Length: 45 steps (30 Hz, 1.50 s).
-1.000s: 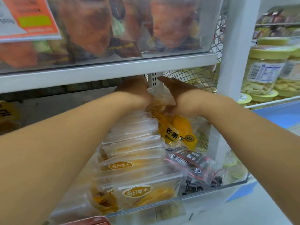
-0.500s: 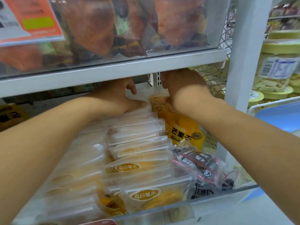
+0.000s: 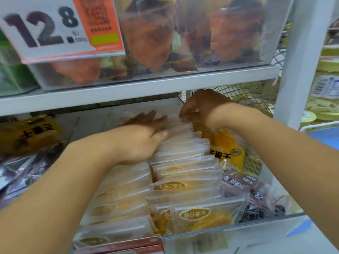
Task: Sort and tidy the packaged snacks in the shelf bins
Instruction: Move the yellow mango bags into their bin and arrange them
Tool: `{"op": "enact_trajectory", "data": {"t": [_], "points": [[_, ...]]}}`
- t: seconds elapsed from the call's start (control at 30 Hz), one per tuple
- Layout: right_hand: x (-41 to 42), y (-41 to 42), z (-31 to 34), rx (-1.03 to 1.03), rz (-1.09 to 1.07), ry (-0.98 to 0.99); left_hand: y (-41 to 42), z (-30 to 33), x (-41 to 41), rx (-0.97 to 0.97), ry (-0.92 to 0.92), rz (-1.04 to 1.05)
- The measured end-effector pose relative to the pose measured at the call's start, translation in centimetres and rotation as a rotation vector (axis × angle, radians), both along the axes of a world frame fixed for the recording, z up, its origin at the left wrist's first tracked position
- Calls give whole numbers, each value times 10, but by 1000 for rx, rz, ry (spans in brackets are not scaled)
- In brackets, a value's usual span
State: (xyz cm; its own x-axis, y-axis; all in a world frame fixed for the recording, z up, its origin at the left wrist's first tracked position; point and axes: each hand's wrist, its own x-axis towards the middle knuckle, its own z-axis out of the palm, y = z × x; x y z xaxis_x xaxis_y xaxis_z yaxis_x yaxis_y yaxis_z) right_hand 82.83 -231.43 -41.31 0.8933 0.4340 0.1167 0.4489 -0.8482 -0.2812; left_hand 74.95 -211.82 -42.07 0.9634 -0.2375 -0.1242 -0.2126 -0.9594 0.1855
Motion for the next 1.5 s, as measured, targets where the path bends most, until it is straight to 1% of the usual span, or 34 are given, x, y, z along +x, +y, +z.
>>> {"op": "enact_trajectory", "data": {"t": [0.1, 0.17, 0.23, 0.33, 0.43, 0.5, 0.53, 0.6, 0.63, 0.67, 0.7, 0.73, 0.8, 0.9, 0.93, 1.0, 1.13, 1.23, 1.3, 1.43, 1.5], "points": [[3, -3, -1, 131, 12, 31, 0, 3, -5, -13, 16, -46], [5, -1, -2, 151, 9, 45, -3, 4, -7, -8, 20, -72], [7, 5, -3, 133, -9, 56, -7, 4, -11, -1, 16, -94], [7, 13, -4, 51, -13, 58, -7, 0, -17, -33, 18, -108], [8, 8, -5, 30, -57, -37, -7, -1, -21, -39, 12, -107], [11, 4, -6, 146, -124, -66, -8, -1, -21, -40, 12, -95], [13, 5, -5, 273, -133, -15, -7, -1, -22, -44, 14, -89], [10, 7, -3, 515, -38, 90, -6, -3, -22, -60, 17, -72], [5, 11, 0, 673, 4, 176, -5, -3, -23, -64, 12, -66], [3, 10, 0, 744, 49, 228, -5, -4, -23, -64, 3, -62], [3, 14, -2, 728, 68, 246, -5, -4, -23, -64, -7, -61], [4, 18, -7, 617, 20, 184, -5, -5, -24, -70, -17, -61], [5, 21, -13, 486, -62, 57, -3, -5, -25, -103, -41, -60], [8, 18, -12, 335, -34, -94, -1, -5, -26, -186, -131, -65], [7, 16, -9, 248, -28, -137, 0, -5, -26, -192, -156, -57], [6, 13, -6, 141, -3, -177, 0, -6, -24, -172, -156, -13], [5, 17, -12, 121, 14, -110, -2, -7, -20, -118, -95, 53], [8, 17, -17, 44, 33, -70, -3, -4, -18, -92, -80, 56], [9, 16, -19, 23, 39, -82, -2, -3, -17, -109, -43, 40], [0, 11, -9, 143, 24, -100, -5, 11, -18, -133, 15, 34], [-5, -2, -1, 73, 3, -140, -10, 23, -19, -97, 6, 35]]}}
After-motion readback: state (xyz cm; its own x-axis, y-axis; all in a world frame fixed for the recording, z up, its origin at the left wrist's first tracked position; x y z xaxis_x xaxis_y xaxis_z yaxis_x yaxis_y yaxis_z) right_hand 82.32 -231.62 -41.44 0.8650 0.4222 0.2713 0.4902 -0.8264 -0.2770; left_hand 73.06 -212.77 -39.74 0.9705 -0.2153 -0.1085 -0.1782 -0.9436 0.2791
